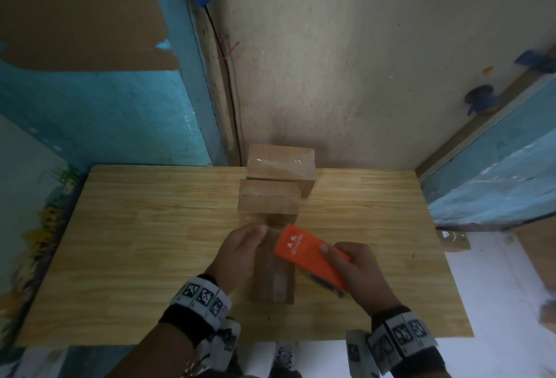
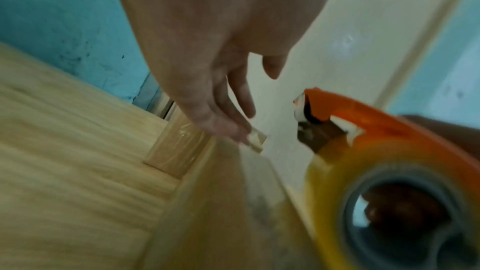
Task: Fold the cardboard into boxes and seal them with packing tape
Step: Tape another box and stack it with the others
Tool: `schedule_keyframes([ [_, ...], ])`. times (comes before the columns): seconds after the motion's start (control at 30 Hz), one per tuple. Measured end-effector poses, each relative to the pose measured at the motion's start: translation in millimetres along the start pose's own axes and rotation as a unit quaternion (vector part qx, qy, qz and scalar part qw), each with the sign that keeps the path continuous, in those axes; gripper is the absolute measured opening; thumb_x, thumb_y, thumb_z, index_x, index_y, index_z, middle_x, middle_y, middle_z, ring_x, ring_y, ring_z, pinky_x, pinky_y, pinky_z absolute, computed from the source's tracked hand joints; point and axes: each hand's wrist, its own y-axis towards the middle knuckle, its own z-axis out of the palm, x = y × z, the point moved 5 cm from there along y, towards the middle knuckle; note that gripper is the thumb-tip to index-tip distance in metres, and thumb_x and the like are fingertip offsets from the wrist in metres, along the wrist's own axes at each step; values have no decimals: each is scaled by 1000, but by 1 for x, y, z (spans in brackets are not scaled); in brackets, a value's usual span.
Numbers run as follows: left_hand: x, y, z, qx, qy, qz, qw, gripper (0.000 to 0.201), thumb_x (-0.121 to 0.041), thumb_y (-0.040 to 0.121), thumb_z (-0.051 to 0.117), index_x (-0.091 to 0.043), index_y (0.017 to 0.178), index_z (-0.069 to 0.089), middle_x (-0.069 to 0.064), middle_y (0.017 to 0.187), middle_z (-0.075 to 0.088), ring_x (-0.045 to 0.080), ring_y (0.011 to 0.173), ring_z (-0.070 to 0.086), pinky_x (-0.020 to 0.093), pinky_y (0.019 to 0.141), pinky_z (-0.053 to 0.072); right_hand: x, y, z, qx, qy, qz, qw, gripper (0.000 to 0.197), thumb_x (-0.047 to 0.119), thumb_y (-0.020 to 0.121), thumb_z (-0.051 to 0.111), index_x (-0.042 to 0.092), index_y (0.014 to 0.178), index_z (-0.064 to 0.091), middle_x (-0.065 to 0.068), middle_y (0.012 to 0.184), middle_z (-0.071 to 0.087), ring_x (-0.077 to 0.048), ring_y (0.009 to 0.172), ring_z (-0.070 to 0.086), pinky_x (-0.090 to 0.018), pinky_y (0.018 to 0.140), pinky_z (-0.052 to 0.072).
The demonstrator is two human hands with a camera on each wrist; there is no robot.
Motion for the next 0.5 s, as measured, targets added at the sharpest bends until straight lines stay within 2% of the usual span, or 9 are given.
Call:
schedule_keyframes([
  [0.07, -7, -2, 8, 49, -138, -80, 986, 37, -34, 103, 53, -5, 113, 74, 15, 109, 76, 29, 105, 73, 41, 90, 60, 8, 2, 4, 19, -9, -15, 1000, 66, 63, 87, 78, -2, 77, 72, -24, 68, 69, -26, 50, 66, -37, 44, 53],
  [0.13, -11, -4, 10, 68, -175, -110, 976, 36, -32, 101, 56, -6, 112, 77, 21, 113, 74, 34, 107, 72, 48, 94, 59, 15, 3, 7, 30, -23, -29, 999, 68, 70, 76, 76, 2, 78, 74, -22, 72, 70, -25, 53, 68, -36, 45, 54],
  [0.2, -12, -5, 6, 67, -182, -110, 975, 34, -31, 94, 62, -5, 110, 78, 22, 113, 74, 34, 107, 73, 46, 93, 60, 19, 6, 8, 33, -27, -44, 998, 70, 72, 74, 75, 2, 79, 74, -21, 73, 70, -27, 55, 69, -36, 45, 54],
  [0.3, -12, -4, -5, 51, -197, -109, 973, 35, -25, 85, 67, 0, 108, 76, 24, 109, 75, 31, 99, 75, 36, 80, 64, 21, 11, 11, 38, -38, -54, 997, 71, 74, 74, 74, 3, 81, 75, -20, 76, 71, -36, 62, 71, -39, 48, 56],
  [0.4, -11, -2, -11, 54, -195, -117, 972, 34, -26, 90, 65, 0, 107, 76, 23, 108, 75, 31, 99, 75, 35, 79, 63, 22, 11, 14, 40, -59, -57, 996, 71, 78, 73, 71, 8, 83, 76, -16, 81, 74, -31, 67, 73, -35, 54, 57],
  [0.5, -11, -1, -13, 57, -209, -138, 966, 44, -34, 103, 52, 3, 115, 72, 25, 111, 74, 35, 103, 73, 40, 87, 61, 22, 13, 14, 35, -58, -57, 996, 69, 78, 74, 70, 9, 82, 76, -14, 78, 73, -31, 66, 72, -35, 53, 57],
])
